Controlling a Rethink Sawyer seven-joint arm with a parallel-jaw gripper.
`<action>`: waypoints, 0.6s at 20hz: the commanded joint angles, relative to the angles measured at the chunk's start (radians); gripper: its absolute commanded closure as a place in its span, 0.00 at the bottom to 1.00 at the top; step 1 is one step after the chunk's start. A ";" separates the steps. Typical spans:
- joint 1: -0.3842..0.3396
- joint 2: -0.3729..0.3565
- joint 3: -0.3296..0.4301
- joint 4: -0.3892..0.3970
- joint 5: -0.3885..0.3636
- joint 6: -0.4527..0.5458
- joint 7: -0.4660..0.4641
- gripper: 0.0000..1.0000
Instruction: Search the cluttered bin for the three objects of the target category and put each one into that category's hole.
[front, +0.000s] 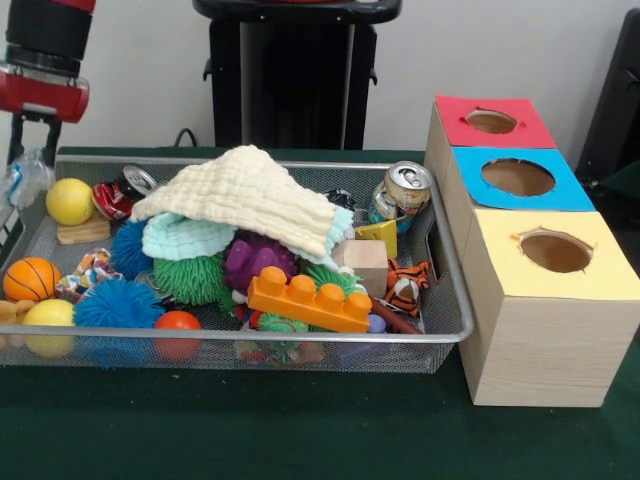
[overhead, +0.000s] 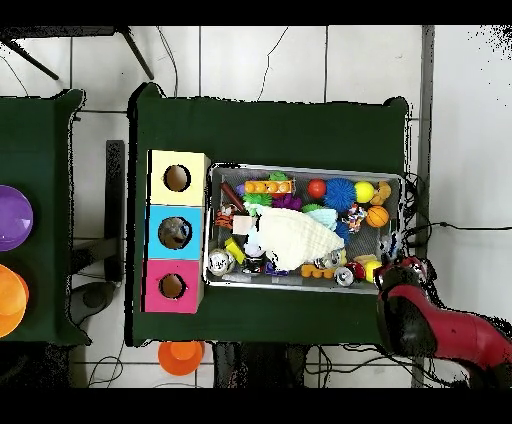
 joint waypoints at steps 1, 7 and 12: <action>-0.079 -0.142 0.304 0.215 0.051 0.214 -0.029 1.00; -0.126 -0.245 0.432 0.322 0.184 0.303 -0.014 1.00; -0.155 -0.358 0.527 0.388 0.312 0.366 -0.010 1.00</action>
